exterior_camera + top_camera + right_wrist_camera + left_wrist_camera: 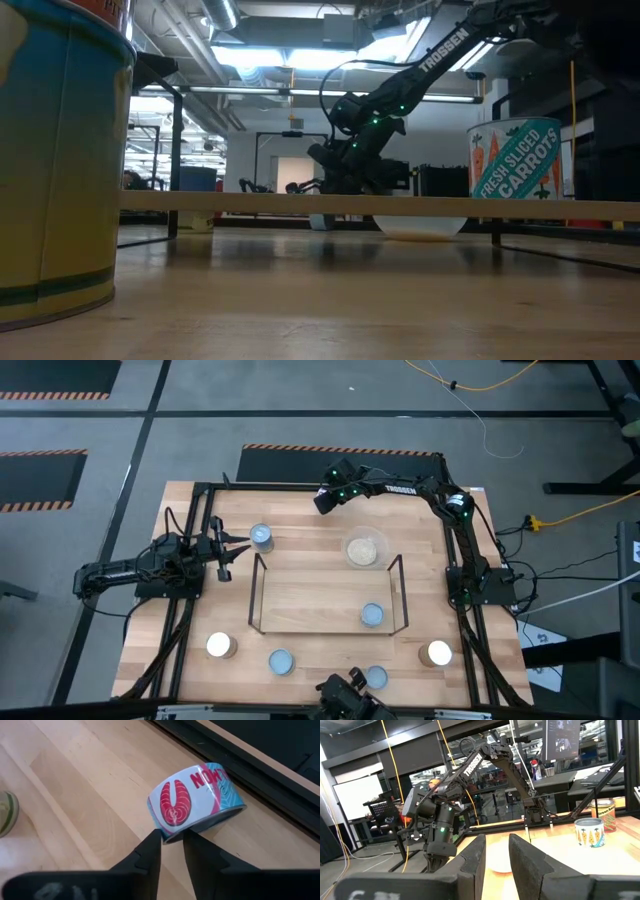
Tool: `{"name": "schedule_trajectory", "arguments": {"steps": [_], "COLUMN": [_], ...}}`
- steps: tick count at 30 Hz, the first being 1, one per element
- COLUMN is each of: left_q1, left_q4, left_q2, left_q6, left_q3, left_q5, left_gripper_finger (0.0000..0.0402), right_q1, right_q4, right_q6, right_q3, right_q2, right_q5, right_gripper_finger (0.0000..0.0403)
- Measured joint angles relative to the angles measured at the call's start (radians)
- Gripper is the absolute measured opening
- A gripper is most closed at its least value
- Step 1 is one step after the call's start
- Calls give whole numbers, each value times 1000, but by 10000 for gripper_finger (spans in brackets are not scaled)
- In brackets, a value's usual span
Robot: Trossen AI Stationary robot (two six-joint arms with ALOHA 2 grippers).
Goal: Pick and place cans onto a shelf
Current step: Put the canned tuna on the shelf
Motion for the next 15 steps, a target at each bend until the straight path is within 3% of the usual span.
{"name": "schedule_trajectory", "arguments": {"steps": [7,15], "left_q1": [0,0], "left_q4": [0,0], "left_q2": [0,0], "left_q6": [0,0], "left_q3": [0,0], "left_q5": [0,0], "left_gripper_finger": [78,78], "right_q1": [0,0], "right_q4": [1,0], "right_q6": [-22,-44], "right_q3": [0,0], "right_q2": [0,0], "right_q5": [0,0], "right_gripper_finger": [11,11]}}
